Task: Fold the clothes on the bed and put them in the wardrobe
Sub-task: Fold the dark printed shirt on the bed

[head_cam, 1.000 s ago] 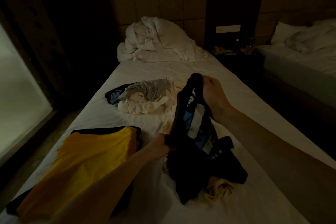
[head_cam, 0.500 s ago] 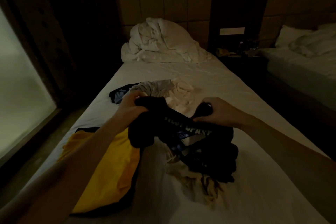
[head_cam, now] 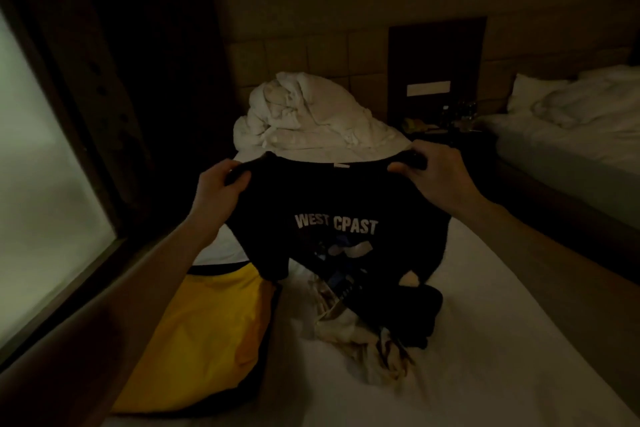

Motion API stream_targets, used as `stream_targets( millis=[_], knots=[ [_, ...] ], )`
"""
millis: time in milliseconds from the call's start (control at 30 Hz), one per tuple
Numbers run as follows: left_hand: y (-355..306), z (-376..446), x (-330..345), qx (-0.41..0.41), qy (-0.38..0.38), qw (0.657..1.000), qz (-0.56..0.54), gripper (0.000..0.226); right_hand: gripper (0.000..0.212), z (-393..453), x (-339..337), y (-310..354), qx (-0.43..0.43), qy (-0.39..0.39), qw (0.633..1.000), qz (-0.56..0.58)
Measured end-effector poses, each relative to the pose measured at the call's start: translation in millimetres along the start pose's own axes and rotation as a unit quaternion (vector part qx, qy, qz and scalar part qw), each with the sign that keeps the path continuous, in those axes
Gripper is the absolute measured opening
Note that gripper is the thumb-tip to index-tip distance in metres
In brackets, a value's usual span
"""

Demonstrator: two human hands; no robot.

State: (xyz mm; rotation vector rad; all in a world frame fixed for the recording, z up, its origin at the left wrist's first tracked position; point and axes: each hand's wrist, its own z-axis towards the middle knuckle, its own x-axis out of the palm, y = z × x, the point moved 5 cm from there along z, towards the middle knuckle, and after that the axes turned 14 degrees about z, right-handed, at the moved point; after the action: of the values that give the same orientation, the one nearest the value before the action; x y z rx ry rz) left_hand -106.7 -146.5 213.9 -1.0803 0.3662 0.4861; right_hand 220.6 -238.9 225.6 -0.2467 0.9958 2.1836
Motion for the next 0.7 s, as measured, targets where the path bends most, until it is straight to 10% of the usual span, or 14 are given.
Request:
stream_targets(
  millis=[333,700],
  knots=[
    [-108,-33,-96,0.091,-0.160,0.983,0.017,0.015,0.018,1,-94,93,-0.019,-0.016,0.999,0.034],
    [-204,-33,-156,0.185,-0.298,0.936,0.033,0.023,0.029,27,-166,159,-0.054,-0.208,0.977,0.015]
  ],
)
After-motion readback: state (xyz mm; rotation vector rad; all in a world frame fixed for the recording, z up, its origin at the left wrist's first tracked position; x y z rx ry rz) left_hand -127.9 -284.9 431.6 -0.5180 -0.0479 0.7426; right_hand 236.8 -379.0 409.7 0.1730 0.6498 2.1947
